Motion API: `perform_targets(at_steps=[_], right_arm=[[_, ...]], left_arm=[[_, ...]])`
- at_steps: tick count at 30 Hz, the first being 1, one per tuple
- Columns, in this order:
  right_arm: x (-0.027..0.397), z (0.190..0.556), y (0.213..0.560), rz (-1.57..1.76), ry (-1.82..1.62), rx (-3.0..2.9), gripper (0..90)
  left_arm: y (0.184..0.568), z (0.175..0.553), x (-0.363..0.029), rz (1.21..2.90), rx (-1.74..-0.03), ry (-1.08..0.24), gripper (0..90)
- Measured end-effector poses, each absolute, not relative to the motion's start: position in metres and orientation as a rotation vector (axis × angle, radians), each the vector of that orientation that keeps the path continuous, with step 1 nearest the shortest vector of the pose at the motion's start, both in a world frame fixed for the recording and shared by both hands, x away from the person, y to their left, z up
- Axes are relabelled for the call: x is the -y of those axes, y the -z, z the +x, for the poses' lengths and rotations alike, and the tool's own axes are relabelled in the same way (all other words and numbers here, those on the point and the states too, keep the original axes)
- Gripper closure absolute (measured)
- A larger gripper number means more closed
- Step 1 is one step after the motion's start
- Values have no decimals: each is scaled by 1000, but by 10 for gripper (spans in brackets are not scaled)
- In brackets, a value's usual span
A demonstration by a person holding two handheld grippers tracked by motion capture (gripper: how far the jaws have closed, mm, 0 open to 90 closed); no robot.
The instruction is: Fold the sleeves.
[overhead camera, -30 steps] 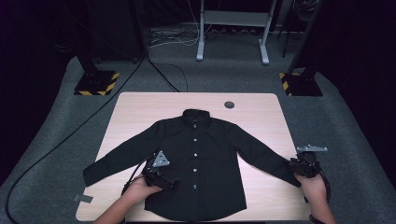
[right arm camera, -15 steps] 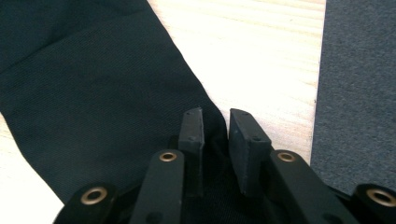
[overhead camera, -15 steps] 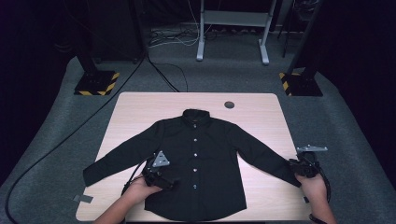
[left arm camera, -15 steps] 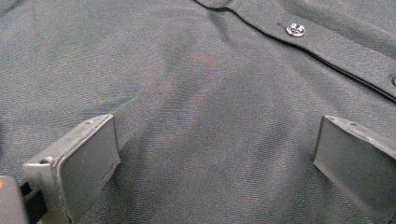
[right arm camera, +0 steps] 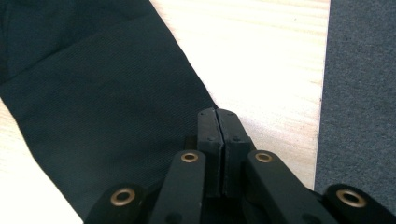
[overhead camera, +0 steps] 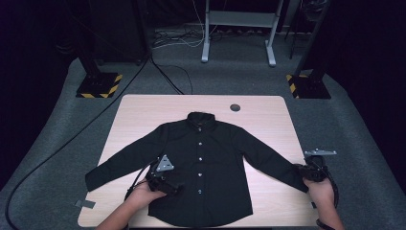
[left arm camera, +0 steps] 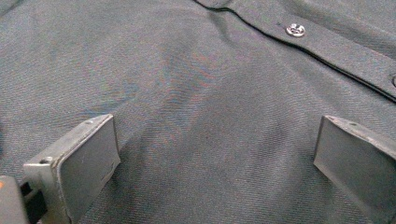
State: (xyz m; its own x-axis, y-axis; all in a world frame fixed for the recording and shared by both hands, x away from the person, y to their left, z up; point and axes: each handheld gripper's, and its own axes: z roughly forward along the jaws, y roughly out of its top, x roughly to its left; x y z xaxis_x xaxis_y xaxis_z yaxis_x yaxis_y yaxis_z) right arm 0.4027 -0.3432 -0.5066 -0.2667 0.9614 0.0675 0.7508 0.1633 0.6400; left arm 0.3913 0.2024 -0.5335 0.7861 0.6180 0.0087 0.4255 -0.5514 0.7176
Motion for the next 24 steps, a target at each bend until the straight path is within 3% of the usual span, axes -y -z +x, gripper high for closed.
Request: perform_targets(at_steps=[24], right_arm=[[334,390,459,1507,-939,-2100,895]], left_arm=[[534,391,-202,2238,-770,-337,0]])
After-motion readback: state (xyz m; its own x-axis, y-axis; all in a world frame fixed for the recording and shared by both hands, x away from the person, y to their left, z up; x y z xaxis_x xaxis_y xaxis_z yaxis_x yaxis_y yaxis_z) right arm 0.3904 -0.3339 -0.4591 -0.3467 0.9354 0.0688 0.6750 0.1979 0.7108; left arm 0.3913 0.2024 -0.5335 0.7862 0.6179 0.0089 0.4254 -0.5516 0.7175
